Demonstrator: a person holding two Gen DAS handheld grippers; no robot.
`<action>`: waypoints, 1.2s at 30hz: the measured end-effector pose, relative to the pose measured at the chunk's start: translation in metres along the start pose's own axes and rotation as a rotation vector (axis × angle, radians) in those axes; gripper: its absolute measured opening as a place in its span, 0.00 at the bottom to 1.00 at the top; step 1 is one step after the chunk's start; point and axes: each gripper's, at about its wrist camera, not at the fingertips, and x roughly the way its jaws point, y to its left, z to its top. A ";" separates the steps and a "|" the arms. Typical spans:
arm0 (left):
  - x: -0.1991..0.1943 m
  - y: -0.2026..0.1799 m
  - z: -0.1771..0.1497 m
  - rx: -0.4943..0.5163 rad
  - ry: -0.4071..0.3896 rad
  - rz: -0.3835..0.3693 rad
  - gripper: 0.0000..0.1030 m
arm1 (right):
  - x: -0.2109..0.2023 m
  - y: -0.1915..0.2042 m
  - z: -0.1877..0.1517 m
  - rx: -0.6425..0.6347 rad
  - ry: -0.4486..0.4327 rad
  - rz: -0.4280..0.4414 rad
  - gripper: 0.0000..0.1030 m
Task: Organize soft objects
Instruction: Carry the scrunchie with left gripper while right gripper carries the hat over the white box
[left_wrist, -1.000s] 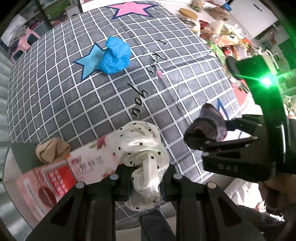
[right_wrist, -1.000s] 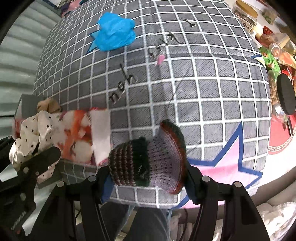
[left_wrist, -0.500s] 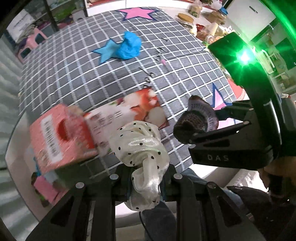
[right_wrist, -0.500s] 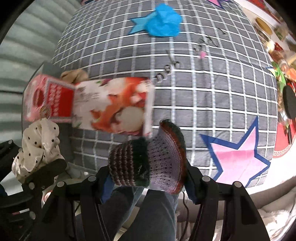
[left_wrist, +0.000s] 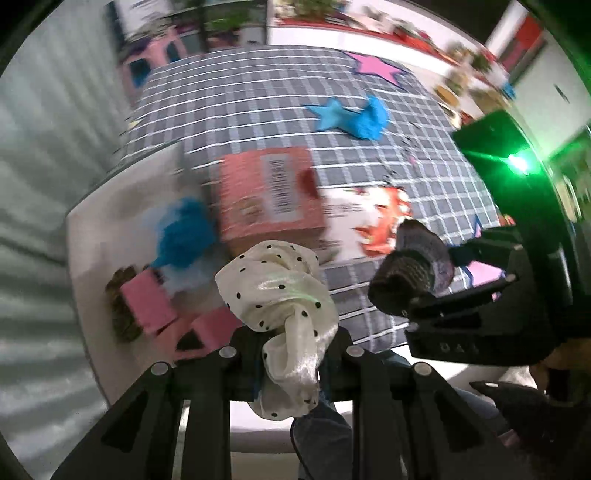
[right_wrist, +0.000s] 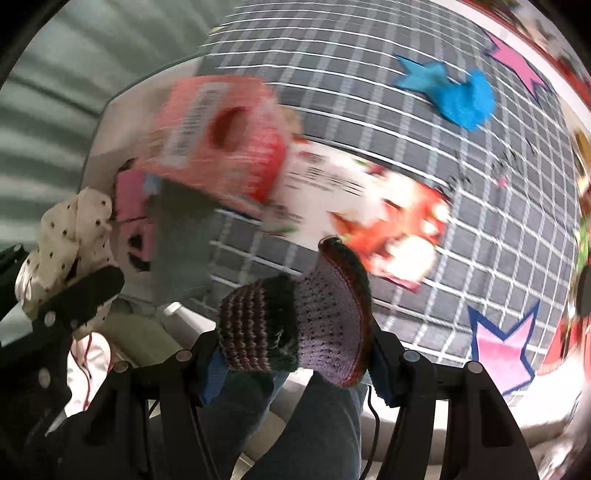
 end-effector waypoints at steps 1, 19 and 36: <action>-0.002 0.009 -0.003 -0.029 -0.005 0.005 0.24 | 0.000 0.010 0.003 -0.023 -0.001 0.001 0.62; -0.024 0.122 -0.035 -0.393 -0.060 0.114 0.24 | -0.018 0.125 0.066 -0.275 -0.042 0.045 0.63; -0.008 0.164 -0.003 -0.448 -0.068 0.137 0.24 | -0.019 0.156 0.144 -0.253 -0.068 0.065 0.63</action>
